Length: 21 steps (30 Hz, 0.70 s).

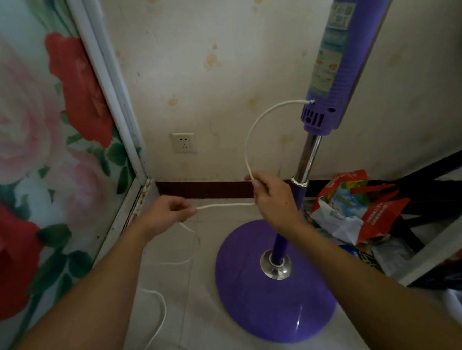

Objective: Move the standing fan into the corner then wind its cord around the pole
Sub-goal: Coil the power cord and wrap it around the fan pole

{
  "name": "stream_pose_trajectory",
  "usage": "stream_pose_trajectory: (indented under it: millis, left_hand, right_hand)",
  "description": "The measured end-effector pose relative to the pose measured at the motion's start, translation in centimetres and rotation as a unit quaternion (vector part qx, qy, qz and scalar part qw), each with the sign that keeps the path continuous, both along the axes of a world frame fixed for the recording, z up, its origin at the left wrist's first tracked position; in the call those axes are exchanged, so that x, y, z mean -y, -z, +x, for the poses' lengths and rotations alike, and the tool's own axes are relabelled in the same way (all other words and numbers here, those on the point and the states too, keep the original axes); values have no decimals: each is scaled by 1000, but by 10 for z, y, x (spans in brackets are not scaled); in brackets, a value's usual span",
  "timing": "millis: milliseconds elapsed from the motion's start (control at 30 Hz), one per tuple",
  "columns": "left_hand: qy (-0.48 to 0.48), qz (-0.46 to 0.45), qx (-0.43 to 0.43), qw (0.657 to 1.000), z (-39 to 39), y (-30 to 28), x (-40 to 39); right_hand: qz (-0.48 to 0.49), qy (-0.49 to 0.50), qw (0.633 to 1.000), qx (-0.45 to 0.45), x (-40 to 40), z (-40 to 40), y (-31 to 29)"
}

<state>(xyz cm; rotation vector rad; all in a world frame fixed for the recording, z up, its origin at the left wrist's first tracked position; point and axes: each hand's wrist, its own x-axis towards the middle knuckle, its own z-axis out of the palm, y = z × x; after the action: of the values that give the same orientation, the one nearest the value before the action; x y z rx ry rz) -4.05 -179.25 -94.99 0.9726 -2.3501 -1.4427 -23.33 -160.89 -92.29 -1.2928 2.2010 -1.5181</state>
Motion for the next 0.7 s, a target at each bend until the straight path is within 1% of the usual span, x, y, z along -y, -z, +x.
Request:
stream_pose_trajectory:
  millis: [33,100,167,233,300,433,500,600,700]
  left_hand:
    - [-21,-6,-13,1000,-2,-2,0]
    - [-85,-10,-67,994,-13,-16,1]
    - [-117,37,-138,983,-28,-41,1]
    - [-95,113,-209,967,-43,-65,-3]
    - [-66,173,-261,947,-58,-84,-8]
    - [-51,220,-316,921,-84,-108,-22]
    - [-54,221,-325,918,-95,-115,-27]
    - [-49,221,-339,913,-105,-121,-31]
    - [-76,253,-377,888,-108,-123,-30]
  right_hand:
    - [5,-1,1000,-8,-1,0,0]
    - [10,3,999,-41,0,0,-1]
    - [16,-5,998,-66,0,0,1]
    - [24,-27,997,-70,-2,0,3]
    - [29,-44,997,-60,-5,-1,3]
    - [34,-56,997,-30,-8,-5,5]
    - [22,-62,998,-13,-9,-8,7]
    - [19,-44,999,13,-11,-13,9]
    - [35,-61,996,49,-11,-15,9]
